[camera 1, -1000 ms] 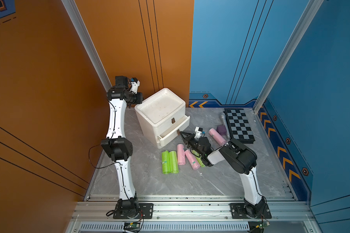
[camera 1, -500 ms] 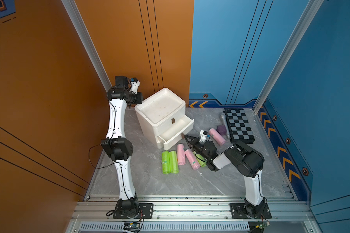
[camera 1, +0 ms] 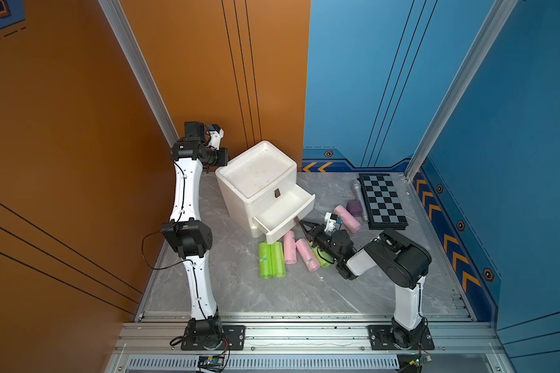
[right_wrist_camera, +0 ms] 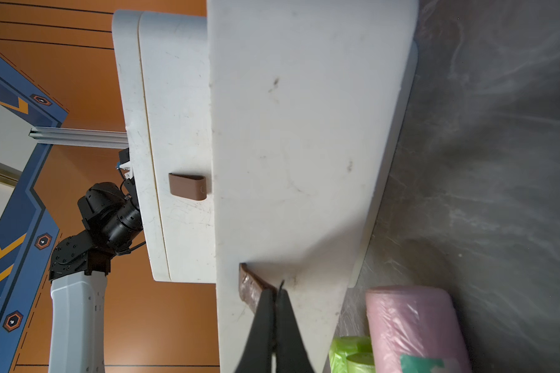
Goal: Sort the rolls of trash bags by color and place them into the drawer
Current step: Open the drawer in the storage box.
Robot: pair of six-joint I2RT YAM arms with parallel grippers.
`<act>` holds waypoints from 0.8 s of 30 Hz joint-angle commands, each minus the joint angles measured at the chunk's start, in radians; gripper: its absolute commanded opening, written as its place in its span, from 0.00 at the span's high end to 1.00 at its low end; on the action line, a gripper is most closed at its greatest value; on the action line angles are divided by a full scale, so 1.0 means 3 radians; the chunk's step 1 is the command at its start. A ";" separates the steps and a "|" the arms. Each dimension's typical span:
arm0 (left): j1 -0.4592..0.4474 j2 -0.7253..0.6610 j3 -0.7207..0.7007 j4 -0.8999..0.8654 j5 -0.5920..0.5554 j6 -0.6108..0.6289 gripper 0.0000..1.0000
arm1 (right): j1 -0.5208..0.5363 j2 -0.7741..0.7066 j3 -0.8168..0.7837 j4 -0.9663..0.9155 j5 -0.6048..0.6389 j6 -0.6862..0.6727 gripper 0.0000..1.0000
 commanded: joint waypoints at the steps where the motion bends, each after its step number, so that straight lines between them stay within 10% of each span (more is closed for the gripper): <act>1: -0.0083 -0.0017 -0.0123 -0.0437 0.0084 -0.0028 0.85 | -0.0016 -0.0086 -0.0127 -0.0062 -0.0037 -0.0040 1.00; 19: -0.0089 -0.0045 -0.0131 -0.0434 0.0084 -0.0034 0.85 | -0.0073 -0.0536 -0.0244 -0.0727 -0.0139 -0.0349 1.00; 24: -0.0088 -0.0048 -0.0138 -0.0441 0.0090 -0.0032 0.85 | -0.0097 -0.0701 -0.0169 -0.1149 -0.0224 -0.0525 0.80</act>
